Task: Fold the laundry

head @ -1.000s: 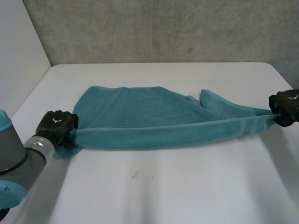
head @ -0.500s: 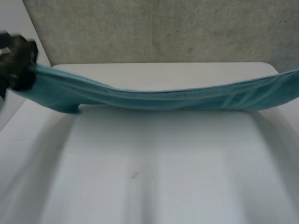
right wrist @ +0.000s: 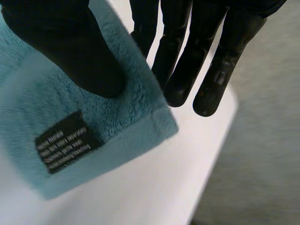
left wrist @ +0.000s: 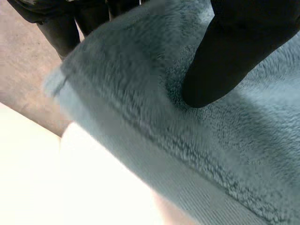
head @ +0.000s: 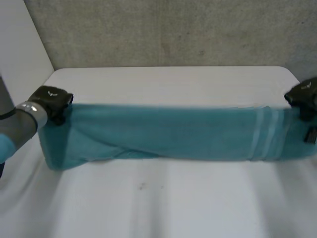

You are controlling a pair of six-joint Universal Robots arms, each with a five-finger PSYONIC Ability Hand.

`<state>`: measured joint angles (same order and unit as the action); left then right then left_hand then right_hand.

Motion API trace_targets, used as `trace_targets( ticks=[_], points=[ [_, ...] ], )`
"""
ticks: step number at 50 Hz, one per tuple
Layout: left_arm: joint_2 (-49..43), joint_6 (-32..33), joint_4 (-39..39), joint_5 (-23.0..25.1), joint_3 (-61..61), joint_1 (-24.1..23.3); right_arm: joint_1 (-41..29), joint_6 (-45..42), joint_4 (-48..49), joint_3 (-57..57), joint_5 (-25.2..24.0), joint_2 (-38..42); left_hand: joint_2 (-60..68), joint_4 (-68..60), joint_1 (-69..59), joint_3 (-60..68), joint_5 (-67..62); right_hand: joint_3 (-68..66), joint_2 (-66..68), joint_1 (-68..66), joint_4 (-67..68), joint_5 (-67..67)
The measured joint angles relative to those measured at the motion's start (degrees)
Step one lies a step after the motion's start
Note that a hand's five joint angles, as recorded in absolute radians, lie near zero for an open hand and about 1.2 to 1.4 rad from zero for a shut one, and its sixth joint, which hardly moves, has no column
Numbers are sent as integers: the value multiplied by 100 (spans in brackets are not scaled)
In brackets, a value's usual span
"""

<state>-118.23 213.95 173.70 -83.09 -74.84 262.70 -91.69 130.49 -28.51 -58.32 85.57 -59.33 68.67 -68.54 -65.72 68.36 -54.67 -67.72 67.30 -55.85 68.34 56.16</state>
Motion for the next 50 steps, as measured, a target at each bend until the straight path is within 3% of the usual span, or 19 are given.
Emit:
trace_targets(
  ticks=[3, 8, 10, 12, 16, 22, 23, 30, 37, 45, 50],
  points=[
    [-316, 80, 240, -74, 695, -32, -154, 83, 467, 744, 228, 340, 1, -1, 0, 3, 0, 0, 0, 0, 0, 0],
    [-291, 180, 1612, -412, 1687, -206, -420, 510, 1574, 2275, 573, 609, 2, -1, 0, 4, 0, 1, 0, 0, 0, 0],
    [-187, 178, 2028, -492, 1792, -248, -442, 589, 1729, 2395, 599, 594, 2, -2, 0, 4, 0, 0, 0, 0, 0, 0],
    [136, 123, 3061, -660, 1930, -337, -526, 1056, 2601, 2702, 683, 314, 2, -2, 0, 4, 0, 1, 0, 0, 0, 1],
    [450, -130, 3880, -763, 1911, -395, -553, 1474, 3374, 2288, 667, -300, 3, -2, 0, 4, -26, 0, 0, 0, 0, 20],
    [548, -549, 3878, -729, 1763, -360, -532, 1635, 3663, 1490, 517, -745, 4, -2, 0, 4, -55, 0, 0, 0, 0, 65],
    [523, -885, 3643, -605, 1529, -303, -527, 1657, 3683, 874, 361, -861, 5, -2, 0, 4, -55, -4, 0, 0, 0, 65],
    [319, -1257, 3364, -204, 666, -235, -528, 1622, 3608, -222, 55, -793, 5, -2, 0, 5, -55, -4, 0, 0, 0, 65],
    [-47, -1274, 3431, -60, -82, -232, -532, 1602, 3589, -934, -155, -437, 6, -2, 0, 5, -55, -4, 0, 0, 0, 65],
    [-923, -1165, 3494, -83, -1015, -236, -523, 1334, 3435, -1781, -187, 544, 7, -2, 0, 6, -55, -4, 0, 0, 0, 65],
    [-923, -1008, 3334, -100, -1349, -233, -476, 1013, 3058, -2041, -94, 496, 7, -2, 0, 6, -55, -4, 0, 0, 0, 65]
  ],
)
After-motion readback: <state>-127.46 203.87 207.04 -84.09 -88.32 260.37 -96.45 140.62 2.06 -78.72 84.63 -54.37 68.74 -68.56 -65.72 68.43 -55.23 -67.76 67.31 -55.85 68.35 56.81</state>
